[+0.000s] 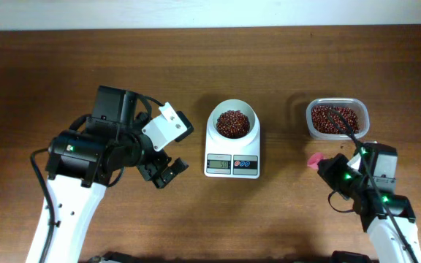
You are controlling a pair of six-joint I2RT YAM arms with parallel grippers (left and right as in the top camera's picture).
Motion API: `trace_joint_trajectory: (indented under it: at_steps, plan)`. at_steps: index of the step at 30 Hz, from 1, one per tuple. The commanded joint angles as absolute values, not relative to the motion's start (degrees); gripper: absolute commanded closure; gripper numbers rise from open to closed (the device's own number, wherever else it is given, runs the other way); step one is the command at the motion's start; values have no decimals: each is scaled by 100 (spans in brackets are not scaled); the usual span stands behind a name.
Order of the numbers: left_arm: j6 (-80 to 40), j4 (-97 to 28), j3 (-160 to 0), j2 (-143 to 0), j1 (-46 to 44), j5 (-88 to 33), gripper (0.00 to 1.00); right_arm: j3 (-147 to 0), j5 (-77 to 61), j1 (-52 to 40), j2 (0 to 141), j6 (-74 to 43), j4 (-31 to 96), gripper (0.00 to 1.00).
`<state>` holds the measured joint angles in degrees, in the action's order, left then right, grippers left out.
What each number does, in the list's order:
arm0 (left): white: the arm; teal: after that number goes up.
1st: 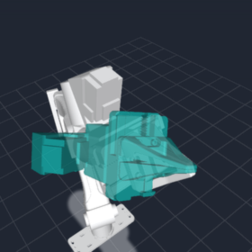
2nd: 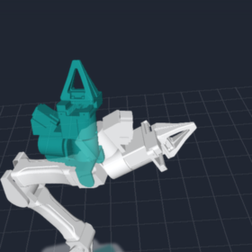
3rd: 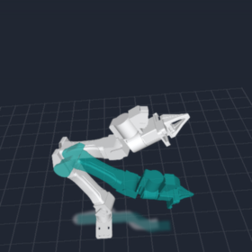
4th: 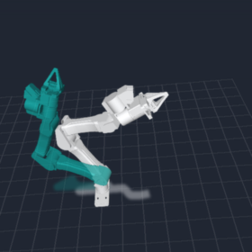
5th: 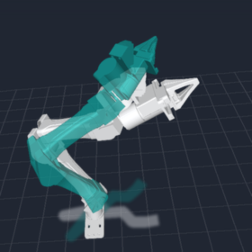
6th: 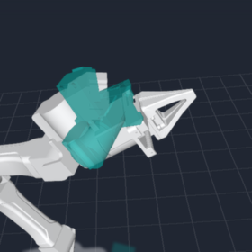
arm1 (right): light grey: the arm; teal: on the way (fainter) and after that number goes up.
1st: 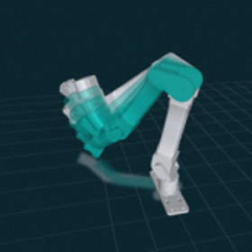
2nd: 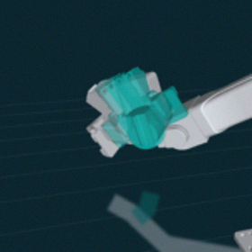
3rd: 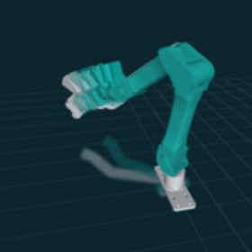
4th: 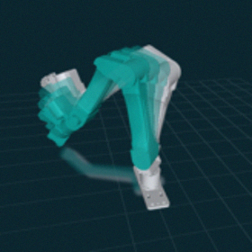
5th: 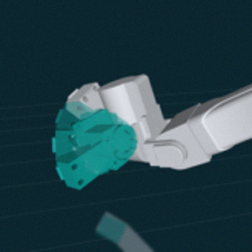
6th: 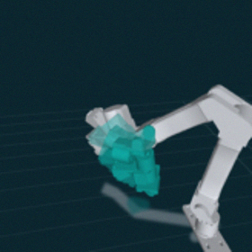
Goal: Scoop and weigh 50g on scale
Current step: 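Lower the right gripper with the scoop to the table right of the tub, then open the right gripper to release the pink scoop on the table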
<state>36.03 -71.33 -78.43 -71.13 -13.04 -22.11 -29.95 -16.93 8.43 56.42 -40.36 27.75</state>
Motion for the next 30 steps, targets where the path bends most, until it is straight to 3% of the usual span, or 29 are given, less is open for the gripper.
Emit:
trace_joint_trajectory:
  at_steps: [1,12,13,18,30]
  plan:
    - [3691,-7126,-7835,-7091,-1269,-2274,1,-2952,-1046,794,5787,-4296,2443,96]
    - [3691,-7126,-7835,-7091,-1269,-2274,1,-2952,-827,788,6637,-4401,2202,95]
    - [3691,-7126,-7835,-7091,-1269,-2272,1,-2952,-827,788,6637,-4401,2206,86]
    - [3691,-7126,-7835,-7091,-1269,-2272,1,-2952,-681,777,6637,-4401,2477,75]
    - [3691,-7126,-7835,-7091,-1269,-2274,1,-2974,-38,607,6637,-4399,3153,3]
